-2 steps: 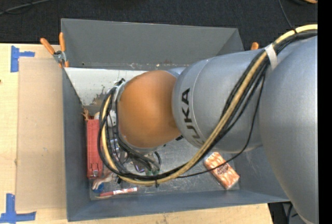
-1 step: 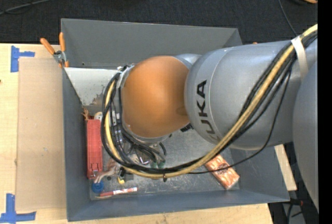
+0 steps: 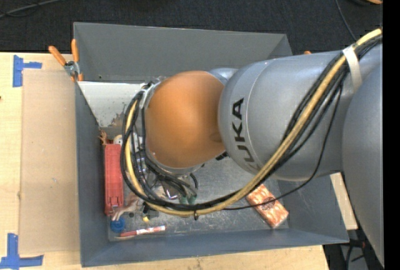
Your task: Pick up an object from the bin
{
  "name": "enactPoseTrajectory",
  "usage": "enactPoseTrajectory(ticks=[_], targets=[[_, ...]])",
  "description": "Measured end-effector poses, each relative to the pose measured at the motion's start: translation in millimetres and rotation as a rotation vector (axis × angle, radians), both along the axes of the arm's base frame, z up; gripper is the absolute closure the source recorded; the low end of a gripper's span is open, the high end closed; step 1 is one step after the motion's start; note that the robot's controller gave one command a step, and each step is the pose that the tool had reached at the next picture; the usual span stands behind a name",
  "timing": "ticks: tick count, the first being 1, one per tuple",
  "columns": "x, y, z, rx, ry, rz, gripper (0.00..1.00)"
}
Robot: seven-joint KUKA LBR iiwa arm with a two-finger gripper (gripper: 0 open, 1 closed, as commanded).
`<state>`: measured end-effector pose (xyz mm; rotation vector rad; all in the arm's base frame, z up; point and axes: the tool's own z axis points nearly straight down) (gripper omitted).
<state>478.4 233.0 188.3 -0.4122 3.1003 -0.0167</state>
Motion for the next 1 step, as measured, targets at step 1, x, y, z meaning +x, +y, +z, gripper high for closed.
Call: enactPoseTrajectory(ticks=[1], targets=[[-0.5, -0.4, -14.7, -0.001, 0.002, 0.000, 1.00]])
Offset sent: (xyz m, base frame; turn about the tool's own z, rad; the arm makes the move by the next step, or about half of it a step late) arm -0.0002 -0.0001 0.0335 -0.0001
